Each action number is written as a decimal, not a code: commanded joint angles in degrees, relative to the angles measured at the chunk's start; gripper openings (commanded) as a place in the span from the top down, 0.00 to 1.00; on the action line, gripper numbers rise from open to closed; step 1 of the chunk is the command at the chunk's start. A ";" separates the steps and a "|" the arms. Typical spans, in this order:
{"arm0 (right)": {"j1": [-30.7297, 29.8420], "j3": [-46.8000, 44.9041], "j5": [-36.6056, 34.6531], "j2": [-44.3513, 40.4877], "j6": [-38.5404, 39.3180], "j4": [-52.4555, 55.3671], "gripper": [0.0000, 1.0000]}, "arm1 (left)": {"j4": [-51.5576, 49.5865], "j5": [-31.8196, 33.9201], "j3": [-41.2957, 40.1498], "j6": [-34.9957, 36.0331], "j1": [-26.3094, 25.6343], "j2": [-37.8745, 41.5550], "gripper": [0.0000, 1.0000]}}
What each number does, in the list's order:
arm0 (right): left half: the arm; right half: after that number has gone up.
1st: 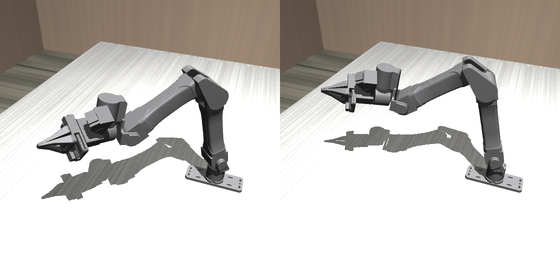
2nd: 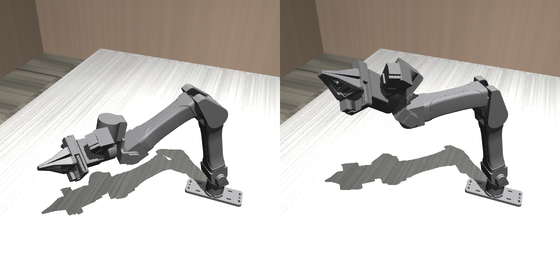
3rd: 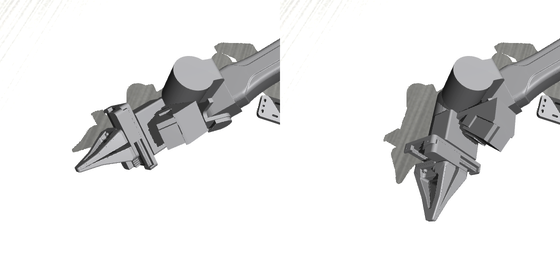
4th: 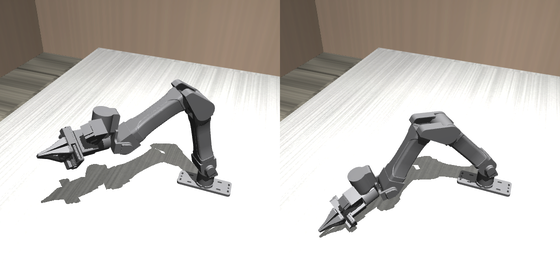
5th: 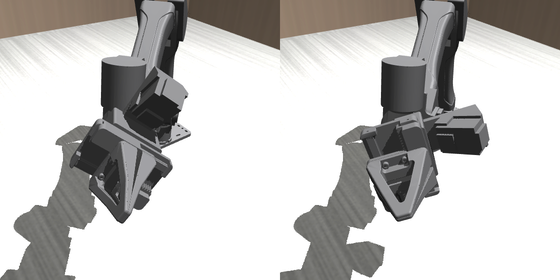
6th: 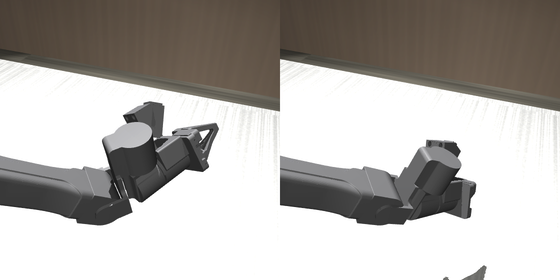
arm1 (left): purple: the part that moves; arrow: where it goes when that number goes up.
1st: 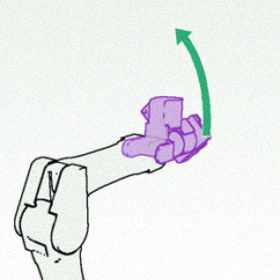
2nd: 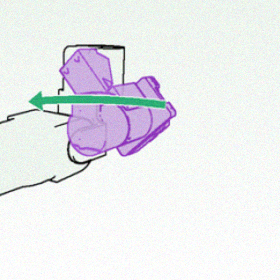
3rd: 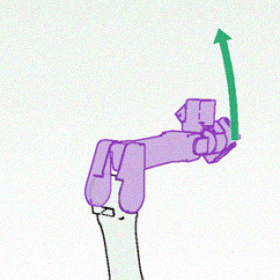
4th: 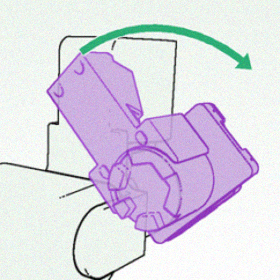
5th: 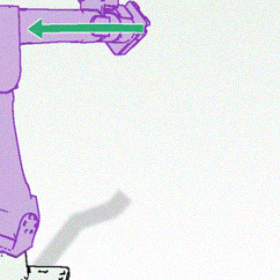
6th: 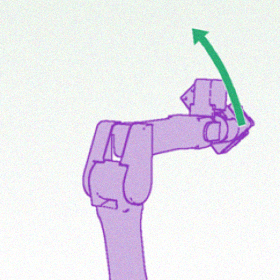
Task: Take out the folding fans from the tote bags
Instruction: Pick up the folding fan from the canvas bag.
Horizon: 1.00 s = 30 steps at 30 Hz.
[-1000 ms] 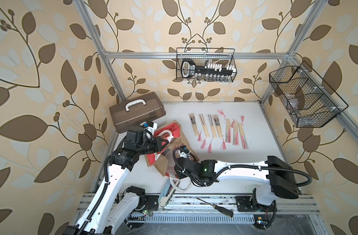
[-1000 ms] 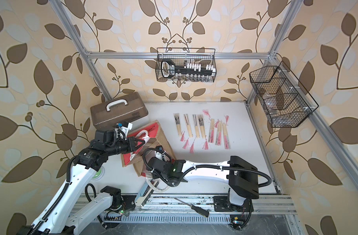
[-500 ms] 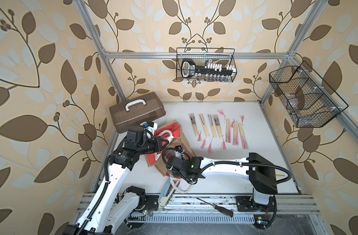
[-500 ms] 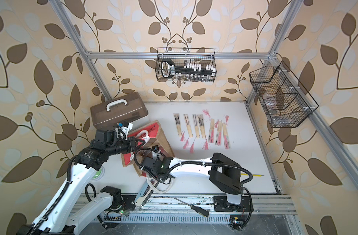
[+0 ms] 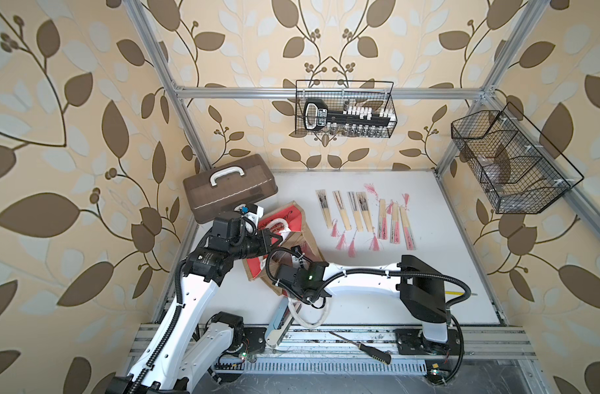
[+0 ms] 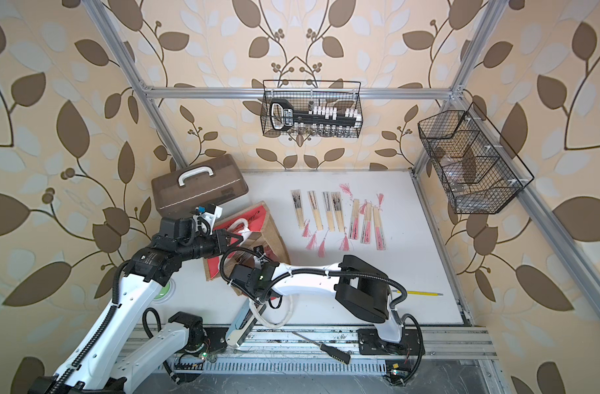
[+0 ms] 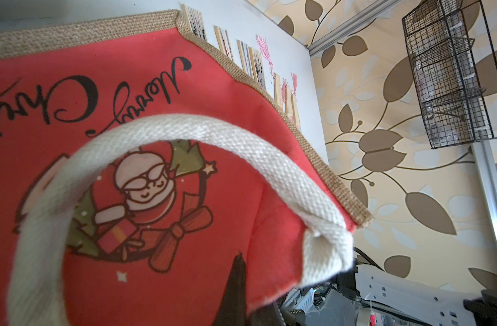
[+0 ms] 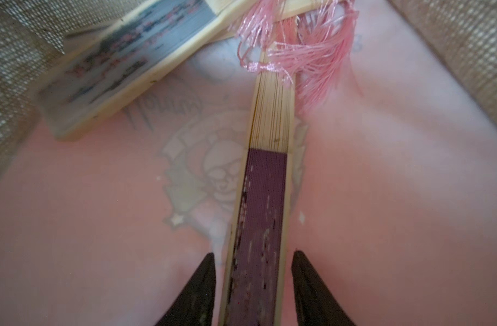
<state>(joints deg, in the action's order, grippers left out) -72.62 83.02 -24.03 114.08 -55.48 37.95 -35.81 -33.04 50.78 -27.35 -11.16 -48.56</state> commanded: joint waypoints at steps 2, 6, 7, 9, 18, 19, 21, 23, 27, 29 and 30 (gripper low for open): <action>0.55 0.76 -0.93 2.11 0.07 3.53 0.59 | -0.04 -1.06 -0.16 0.99 0.33 -0.46 1.00; 0.65 0.55 -0.84 1.96 -0.13 3.14 0.65 | -0.05 -1.07 -0.25 0.99 0.35 -0.26 1.00; 0.64 0.43 -0.75 1.85 -0.17 2.90 0.66 | -0.06 -0.91 -0.29 0.99 0.34 -0.29 1.00; 0.69 0.21 -0.50 1.50 -0.21 2.49 0.68 | -0.30 -0.79 -0.25 1.09 0.34 -0.48 1.00; -0.05 0.04 -1.54 -1.35 -0.77 3.18 0.72 | -0.84 0.02 -0.40 1.09 0.34 -0.55 1.00; -0.29 0.09 -1.74 -1.95 -0.82 3.35 0.72 | -1.05 0.52 -0.42 1.08 0.27 -0.62 1.00; -0.65 0.12 -2.03 -3.10 -0.94 3.73 0.73 | -1.61 1.19 -0.17 1.29 0.30 -0.91 1.00; -0.77 0.17 -2.12 -4.39 -1.02 4.12 0.73 | -1.80 1.37 -0.07 1.34 0.32 -1.02 1.00; -0.96 -0.49 -1.15 -6.92 -0.60 3.69 0.74 | -1.91 1.49 -0.07 1.34 0.32 -0.93 1.00; -0.86 -0.54 -0.66 -7.72 -0.51 3.97 0.75 | -1.81 1.34 -0.10 1.10 0.35 -0.83 1.00; -0.88 -0.45 -0.53 -8.15 -0.55 4.20 0.75 | -1.68 1.22 -0.23 0.99 0.30 -0.69 1.00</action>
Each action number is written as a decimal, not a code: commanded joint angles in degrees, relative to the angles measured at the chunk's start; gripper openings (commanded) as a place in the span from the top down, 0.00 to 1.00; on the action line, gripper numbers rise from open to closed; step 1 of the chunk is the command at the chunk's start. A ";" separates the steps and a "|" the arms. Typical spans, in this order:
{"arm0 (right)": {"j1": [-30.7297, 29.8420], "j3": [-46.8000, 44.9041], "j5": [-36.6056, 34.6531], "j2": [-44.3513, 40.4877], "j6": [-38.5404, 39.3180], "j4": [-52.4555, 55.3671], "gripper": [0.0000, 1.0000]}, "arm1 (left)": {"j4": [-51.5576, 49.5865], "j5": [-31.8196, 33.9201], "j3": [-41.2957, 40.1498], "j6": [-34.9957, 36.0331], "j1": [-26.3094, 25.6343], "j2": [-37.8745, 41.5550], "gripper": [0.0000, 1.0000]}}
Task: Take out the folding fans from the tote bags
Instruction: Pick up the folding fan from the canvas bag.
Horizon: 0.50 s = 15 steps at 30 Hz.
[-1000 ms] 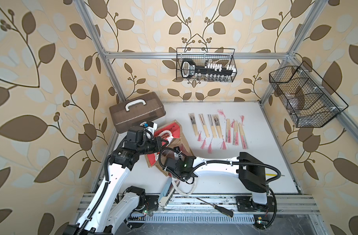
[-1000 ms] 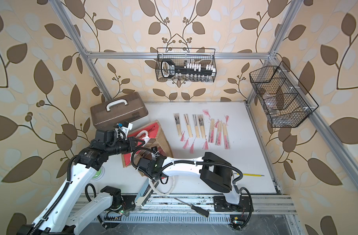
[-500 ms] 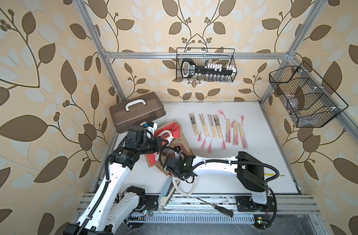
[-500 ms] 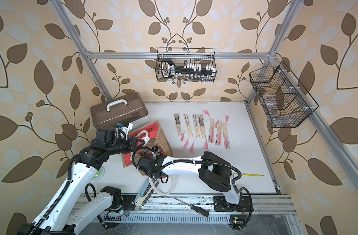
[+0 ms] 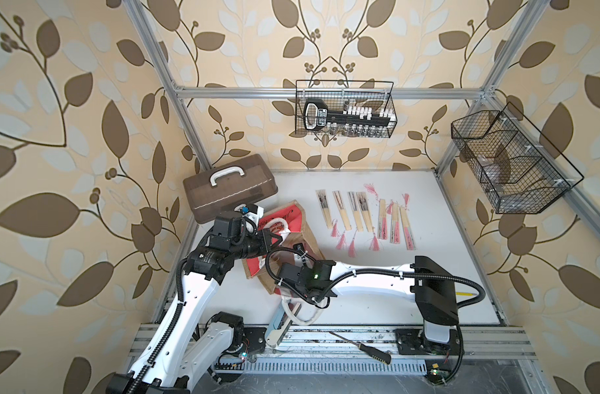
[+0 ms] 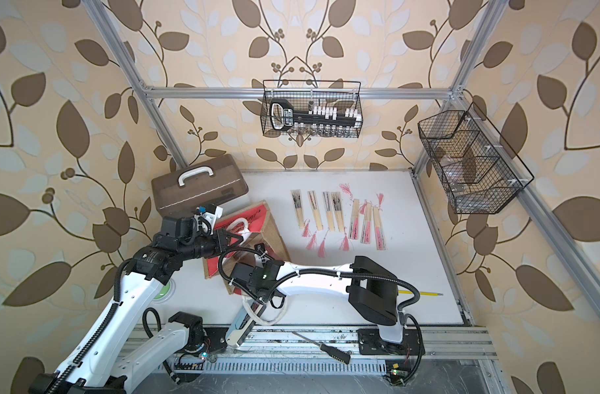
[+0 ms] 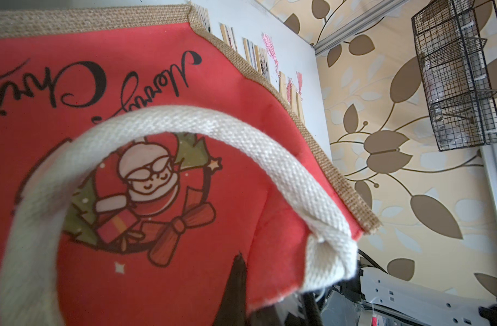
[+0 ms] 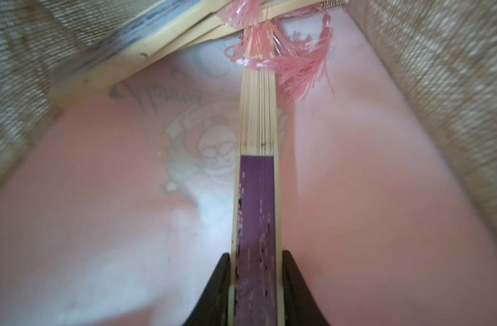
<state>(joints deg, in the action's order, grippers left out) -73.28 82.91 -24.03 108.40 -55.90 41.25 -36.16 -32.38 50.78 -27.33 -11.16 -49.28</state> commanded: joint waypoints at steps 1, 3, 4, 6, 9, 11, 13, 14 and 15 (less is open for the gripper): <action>-0.31 -0.36 -0.37 -2.83 -0.16 1.18 0.75 | -1.19 0.48 -0.27 0.88 0.35 0.14 1.00; -0.62 -0.53 -0.01 -3.65 -0.26 1.76 0.75 | -1.10 0.56 -0.25 0.87 0.35 0.31 1.00; -0.76 -0.56 0.22 -3.92 -0.27 2.03 0.75 | -1.10 0.56 -0.25 0.86 0.34 0.46 1.00; -1.12 -0.56 0.65 -4.40 -0.41 2.92 0.76 | -1.19 0.56 -0.24 0.88 0.33 0.54 1.00; -1.74 -0.49 1.88 -5.20 0.12 4.02 0.76 | -1.28 0.72 -0.20 0.96 0.34 0.75 1.00; -2.11 -0.56 2.94 -5.93 0.56 5.06 0.76 | -1.38 0.83 -0.16 1.05 0.35 0.85 1.00; -2.61 -0.65 3.58 -6.75 1.13 6.46 0.76 | -1.46 1.09 -0.16 1.05 0.31 0.88 1.00; -2.85 -0.71 3.67 -7.20 1.16 7.49 0.76 | -1.50 1.09 -0.16 1.11 0.35 0.93 1.00; -3.21 -0.82 3.60 -7.67 1.25 8.35 0.76 | -1.54 1.09 -0.10 1.10 0.34 0.88 1.00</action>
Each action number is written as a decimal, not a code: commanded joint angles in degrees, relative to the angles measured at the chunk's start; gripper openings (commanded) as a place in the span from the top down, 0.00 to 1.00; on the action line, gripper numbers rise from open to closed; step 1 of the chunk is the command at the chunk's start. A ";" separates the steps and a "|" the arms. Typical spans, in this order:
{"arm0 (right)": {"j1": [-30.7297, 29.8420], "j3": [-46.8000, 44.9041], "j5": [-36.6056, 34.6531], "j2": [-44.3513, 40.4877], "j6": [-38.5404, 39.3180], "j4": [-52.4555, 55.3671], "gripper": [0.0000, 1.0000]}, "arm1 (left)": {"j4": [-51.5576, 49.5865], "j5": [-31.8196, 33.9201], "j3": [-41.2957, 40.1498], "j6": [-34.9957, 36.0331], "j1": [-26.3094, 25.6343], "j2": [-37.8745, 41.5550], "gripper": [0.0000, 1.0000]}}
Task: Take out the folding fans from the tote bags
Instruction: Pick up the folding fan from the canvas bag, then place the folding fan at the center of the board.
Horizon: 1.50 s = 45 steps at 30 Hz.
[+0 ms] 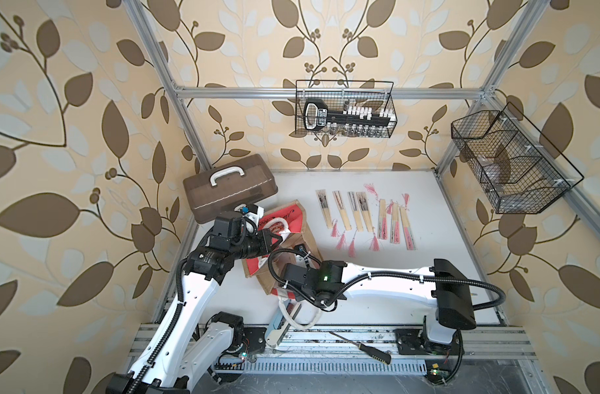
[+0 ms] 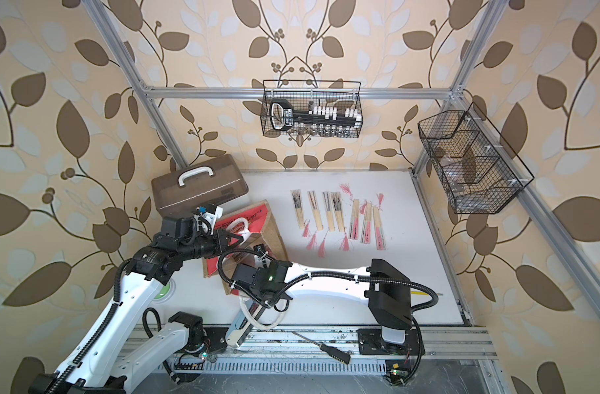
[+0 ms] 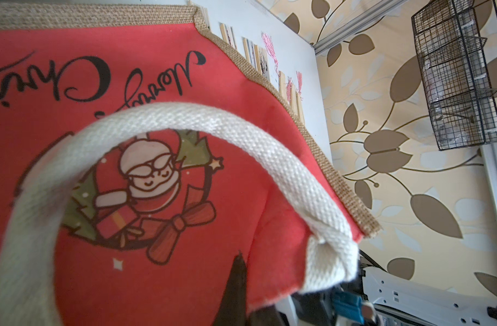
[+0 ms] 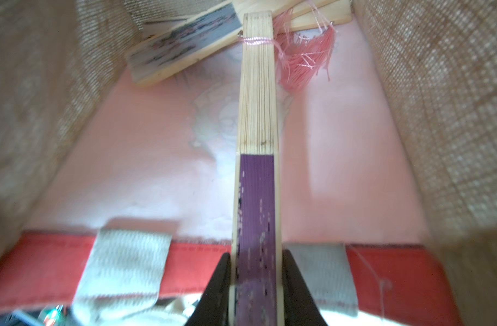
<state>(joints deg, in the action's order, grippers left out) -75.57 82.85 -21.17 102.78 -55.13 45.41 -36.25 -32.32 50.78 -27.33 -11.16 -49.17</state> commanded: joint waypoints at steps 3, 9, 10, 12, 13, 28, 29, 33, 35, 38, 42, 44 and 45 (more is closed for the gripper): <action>-1.93 -1.88 0.60 -3.83 1.20 4.57 0.77 | -1.61 1.24 -0.07 1.05 0.35 0.86 1.00; -4.76 -4.09 -0.01 -9.82 5.86 3.42 0.77 | -1.81 1.99 -0.07 1.06 0.34 1.13 1.00; -5.46 -4.16 -0.66 -10.95 6.46 4.51 0.76 | -1.81 2.01 -0.07 1.05 0.33 1.08 1.00; -6.41 -4.92 -0.35 -13.48 8.12 6.46 0.77 | -1.89 1.86 -0.16 1.05 0.30 0.84 1.00; -6.58 -5.65 1.04 -14.80 8.95 6.64 0.77 | -1.85 1.83 -0.16 1.06 0.35 0.69 1.00; -9.07 -8.46 3.71 -35.28 9.93 13.29 0.76 | -1.98 2.08 -0.07 0.96 0.35 0.56 1.00; -9.14 -7.94 3.01 -36.45 9.79 13.81 0.76 | -1.98 2.11 -0.07 0.96 0.35 0.48 1.00; -7.33 -4.83 0.14 -39.51 9.69 16.01 0.77 | -2.07 2.43 0.02 1.04 0.35 0.57 1.00; -4.37 -3.55 -0.83 -40.10 9.69 18.18 0.77 | -2.29 2.68 0.15 1.12 0.35 0.55 1.00; 1.12 -3.31 -1.78 -41.03 10.92 18.85 0.77 | -2.42 2.74 0.09 1.14 0.35 0.56 1.00; 10.21 -4.00 1.40 -41.63 14.39 15.05 0.77 | -2.29 2.78 0.20 1.23 0.35 0.64 1.00; 16.08 -4.00 3.16 -40.94 15.78 14.46 0.77 | -2.51 2.81 0.19 1.30 0.35 0.55 1.00; 19.40 -4.26 4.46 -40.36 16.84 13.79 0.77 | -2.51 2.78 0.19 1.31 0.35 0.58 1.00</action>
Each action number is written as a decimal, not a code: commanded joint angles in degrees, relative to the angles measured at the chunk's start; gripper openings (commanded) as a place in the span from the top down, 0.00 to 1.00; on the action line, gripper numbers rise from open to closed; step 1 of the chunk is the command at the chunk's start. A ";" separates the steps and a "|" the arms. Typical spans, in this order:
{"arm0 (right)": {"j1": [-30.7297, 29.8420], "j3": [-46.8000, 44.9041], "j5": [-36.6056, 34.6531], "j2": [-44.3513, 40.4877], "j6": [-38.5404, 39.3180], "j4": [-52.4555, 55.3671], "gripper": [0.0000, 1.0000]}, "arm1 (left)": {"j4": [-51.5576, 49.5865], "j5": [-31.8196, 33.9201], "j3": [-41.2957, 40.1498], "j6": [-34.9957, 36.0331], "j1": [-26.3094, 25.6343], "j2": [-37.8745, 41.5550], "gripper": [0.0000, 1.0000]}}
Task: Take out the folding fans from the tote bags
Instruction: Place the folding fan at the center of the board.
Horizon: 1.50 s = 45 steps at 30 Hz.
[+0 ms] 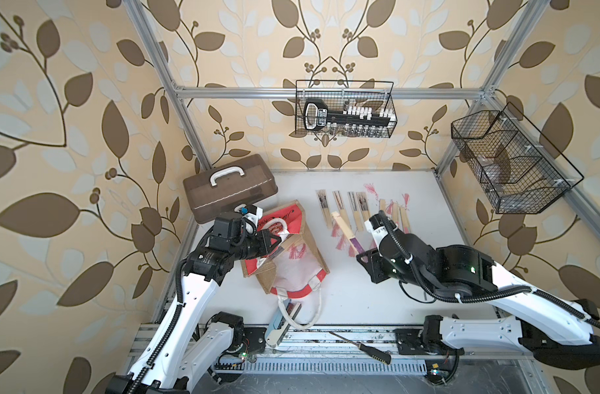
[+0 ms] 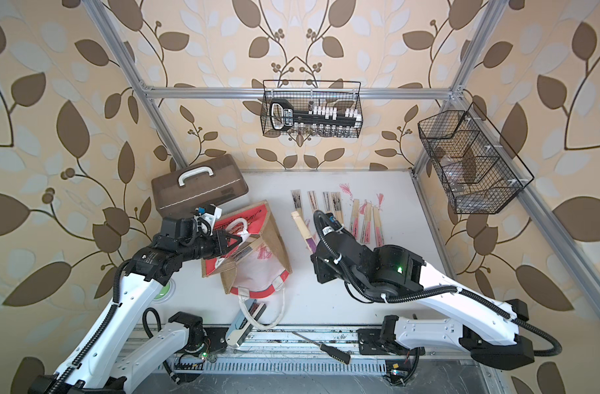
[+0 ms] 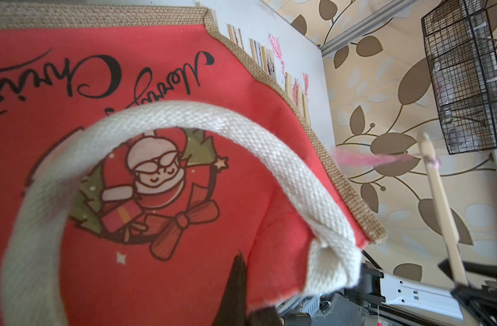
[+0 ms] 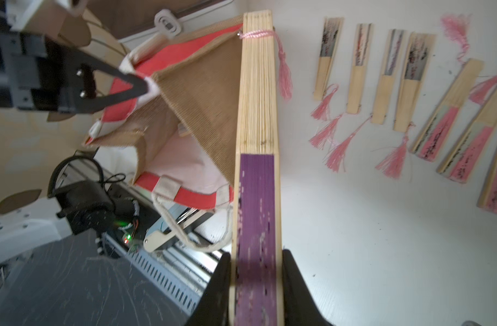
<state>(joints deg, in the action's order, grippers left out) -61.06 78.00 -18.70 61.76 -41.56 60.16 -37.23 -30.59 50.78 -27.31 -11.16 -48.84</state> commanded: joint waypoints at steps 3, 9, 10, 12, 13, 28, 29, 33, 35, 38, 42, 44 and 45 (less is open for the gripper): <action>13.37 -0.32 3.25 2.71 5.84 -4.12 0.77 | -1.44 0.88 0.27 1.28 0.35 0.34 1.00; 26.80 -2.23 6.36 11.56 11.90 -13.54 0.77 | -1.44 0.70 0.10 1.29 0.37 0.47 1.00; 28.27 -2.23 5.20 13.74 12.93 -14.19 0.77 | -1.44 0.62 0.19 1.29 0.42 0.50 1.00; 31.95 -2.32 3.64 17.95 14.38 -16.34 0.77 | -1.44 0.49 0.07 1.23 0.44 0.57 1.00; 33.18 -2.71 2.50 19.33 15.03 -17.72 0.77 | -1.36 0.36 0.04 1.21 0.44 0.47 1.00; 52.87 -4.11 -1.07 35.12 24.31 -29.24 0.78 | -1.54 -0.52 0.19 1.56 0.61 0.47 1.00; 54.24 -4.61 -0.55 34.69 24.49 -29.66 0.78 | -1.53 -0.61 0.14 1.56 0.61 0.49 1.00; 59.00 -5.75 -0.04 34.12 26.75 -30.52 0.78 | -1.42 -1.34 0.19 1.52 0.62 0.33 1.00; 61.39 -5.58 1.13 34.81 27.58 -29.89 0.77 | -1.27 -1.78 0.19 1.36 0.70 0.41 1.00; 64.79 -5.99 3.88 36.24 28.50 -30.24 0.77 | -1.09 -2.06 0.01 1.25 0.70 0.95 1.00; 66.30 -6.63 3.78 38.22 29.77 -30.47 0.77 | -1.67 -1.24 0.01 1.36 0.79 1.04 1.00; 66.42 -8.62 4.27 38.21 30.76 -31.68 0.77 | -2.05 -0.98 0.09 1.56 0.79 1.03 1.00; 66.42 -9.00 4.23 38.41 31.48 -31.94 0.77 | -2.06 -0.92 0.23 1.56 0.79 1.05 1.00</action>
<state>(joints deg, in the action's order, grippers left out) 5.58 70.96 -15.59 99.02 -13.06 28.86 -37.93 -31.29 50.78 -27.14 -11.14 -48.42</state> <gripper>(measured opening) 0.246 0.046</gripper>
